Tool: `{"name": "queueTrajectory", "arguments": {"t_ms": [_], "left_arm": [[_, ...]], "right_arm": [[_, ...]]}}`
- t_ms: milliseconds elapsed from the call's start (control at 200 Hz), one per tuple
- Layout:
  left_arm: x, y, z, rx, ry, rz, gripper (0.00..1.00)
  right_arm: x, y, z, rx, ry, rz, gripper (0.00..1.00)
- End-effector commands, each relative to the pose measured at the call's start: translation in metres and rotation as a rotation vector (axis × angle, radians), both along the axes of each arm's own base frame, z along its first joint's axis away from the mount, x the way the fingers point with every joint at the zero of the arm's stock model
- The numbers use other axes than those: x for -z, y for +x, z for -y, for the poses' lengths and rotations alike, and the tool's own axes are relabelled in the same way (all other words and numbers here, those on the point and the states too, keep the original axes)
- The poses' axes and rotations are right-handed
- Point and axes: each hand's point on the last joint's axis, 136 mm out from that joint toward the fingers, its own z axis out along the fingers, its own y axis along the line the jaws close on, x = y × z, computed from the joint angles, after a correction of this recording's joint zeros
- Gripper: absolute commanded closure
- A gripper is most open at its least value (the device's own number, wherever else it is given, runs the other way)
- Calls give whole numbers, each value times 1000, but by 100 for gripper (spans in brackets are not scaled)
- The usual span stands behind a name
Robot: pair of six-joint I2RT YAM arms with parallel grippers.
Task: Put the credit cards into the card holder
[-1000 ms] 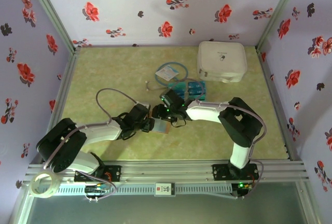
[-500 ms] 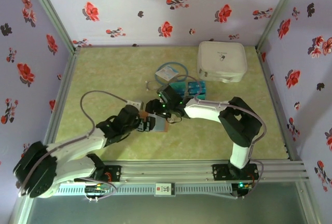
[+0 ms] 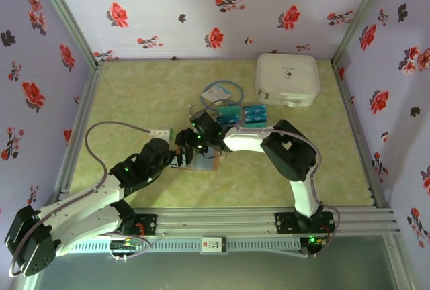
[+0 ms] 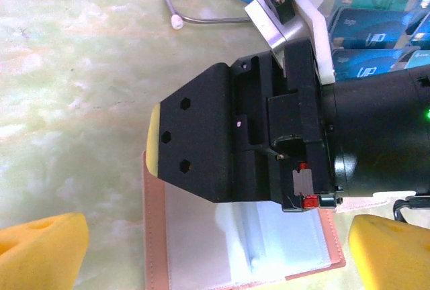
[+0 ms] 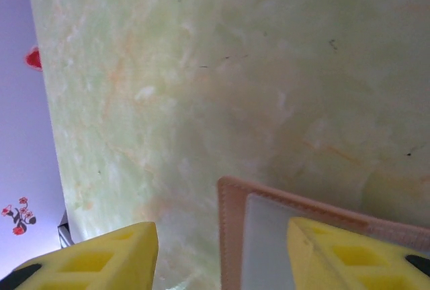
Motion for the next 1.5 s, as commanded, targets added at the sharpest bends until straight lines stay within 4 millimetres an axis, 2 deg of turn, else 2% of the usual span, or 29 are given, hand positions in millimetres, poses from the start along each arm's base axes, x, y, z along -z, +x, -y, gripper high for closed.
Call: {"name": "queueTrajectory", "arguments": {"t_ms": [0, 180, 365, 500, 750, 890, 1045, 1155, 1315, 1495], "left_arm": [[12, -3, -13, -50, 38, -32, 0], [13, -5, -20, -74, 51, -43, 0], [13, -1, -20, -88, 53, -49, 0], [17, 5, -13, -85, 73, -61, 0], [30, 20, -1, -84, 149, -114, 0], [41, 26, 2, -89, 214, -166, 0], [50, 30, 0, -105, 266, -199, 0], [54, 32, -3, -114, 298, -212, 0], [61, 29, -9, -126, 325, -233, 0], [71, 24, -13, -139, 331, -258, 0]], "right_arm": [[-15, 1, -15, -17, 66, 7, 46], [-43, 2, -10, -49, 93, 64, 46], [-52, 3, 27, -20, 34, 100, 47], [-47, -6, 68, -7, -65, 126, 46], [-31, -20, 144, -11, -350, 197, 47], [-19, -23, 164, -17, -422, 201, 47], [-7, -23, 169, -14, -432, 186, 48], [2, -24, 169, -14, -424, 171, 55], [10, -25, 173, -19, -424, 161, 79], [8, -26, 182, -33, -431, 185, 99]]}}
